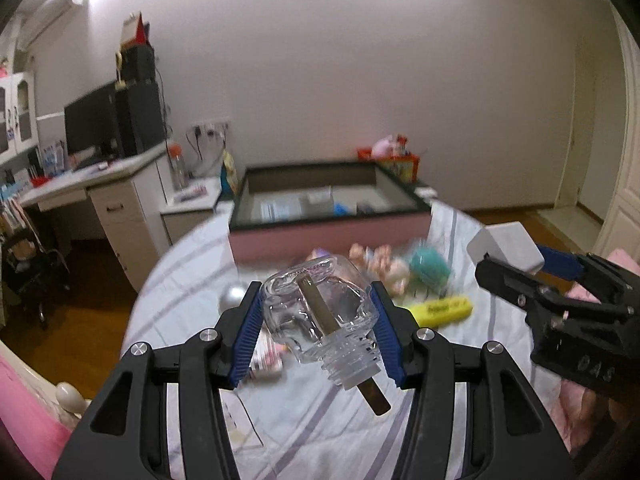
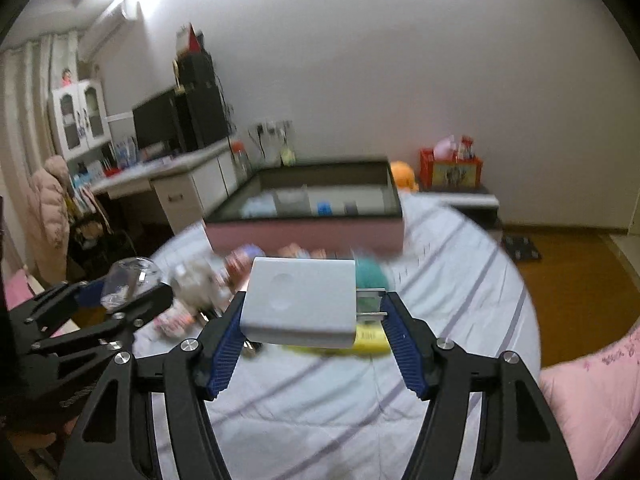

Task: Organize rigid objects
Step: 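Carry the glass jar and white charger into the pink box and release both, then move both tools back over the items on the bed, then grasp the silver-headed white figurine with the left gripper while the right gripper grasps the teal brush case, then carry the figurine and teal brush case into the pink box and release both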

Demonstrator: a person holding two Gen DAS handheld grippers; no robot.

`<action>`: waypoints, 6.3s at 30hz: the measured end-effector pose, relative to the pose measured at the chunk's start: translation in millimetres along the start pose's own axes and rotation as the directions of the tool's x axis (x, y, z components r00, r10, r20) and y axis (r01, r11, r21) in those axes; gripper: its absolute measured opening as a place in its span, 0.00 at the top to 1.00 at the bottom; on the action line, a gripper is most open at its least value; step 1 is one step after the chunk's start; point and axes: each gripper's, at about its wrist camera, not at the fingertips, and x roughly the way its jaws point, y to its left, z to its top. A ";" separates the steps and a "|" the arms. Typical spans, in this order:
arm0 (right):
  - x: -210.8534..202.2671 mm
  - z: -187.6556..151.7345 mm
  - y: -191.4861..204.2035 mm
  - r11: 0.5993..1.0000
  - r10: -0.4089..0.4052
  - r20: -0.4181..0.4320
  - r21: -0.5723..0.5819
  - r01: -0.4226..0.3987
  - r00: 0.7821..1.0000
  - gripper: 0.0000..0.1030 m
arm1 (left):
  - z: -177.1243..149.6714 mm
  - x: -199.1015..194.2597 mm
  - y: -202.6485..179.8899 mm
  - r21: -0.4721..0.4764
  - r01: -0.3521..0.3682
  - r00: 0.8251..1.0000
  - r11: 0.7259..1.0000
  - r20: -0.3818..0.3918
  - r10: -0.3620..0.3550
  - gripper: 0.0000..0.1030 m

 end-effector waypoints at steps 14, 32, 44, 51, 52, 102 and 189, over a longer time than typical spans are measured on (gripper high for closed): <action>-36.8 45.0 38.1 0.990 -0.077 0.227 -0.095 0.100 0.971 0.34 | 44.8 -41.2 3.4 -0.021 -0.077 0.980 0.997 0.185 0.080 0.48; 26.7 101.2 21.8 0.987 -0.091 0.245 -0.107 0.121 0.965 0.34 | 103.5 51.5 10.2 0.052 -0.070 0.983 0.996 0.173 0.060 0.49; 162.6 124.5 -6.0 0.984 -0.107 0.016 -0.142 0.108 0.994 0.34 | 129.9 218.6 20.1 0.096 -0.030 0.995 0.995 -0.094 0.039 0.49; 224.1 109.0 -19.8 0.985 -0.117 -0.149 -0.145 0.096 0.982 0.34 | 114.5 268.1 32.6 0.018 0.004 0.972 1.000 -0.235 0.001 0.50; 228.3 107.5 -20.6 0.984 -0.122 -0.163 -0.147 0.099 0.979 0.34 | 114.7 270.8 31.5 0.033 -0.010 0.969 0.999 -0.247 0.018 0.50; -68.0 -20.5 52.5 0.981 -0.094 0.310 -0.130 0.141 0.946 0.19 | -24.1 -58.0 18.0 -0.010 -0.106 0.959 0.994 0.262 0.105 0.00; 69.4 28.8 13.7 0.996 -0.024 -0.026 -0.086 0.022 0.999 0.46 | 9.1 69.5 38.1 -0.020 0.017 0.992 1.000 -0.127 -0.019 0.31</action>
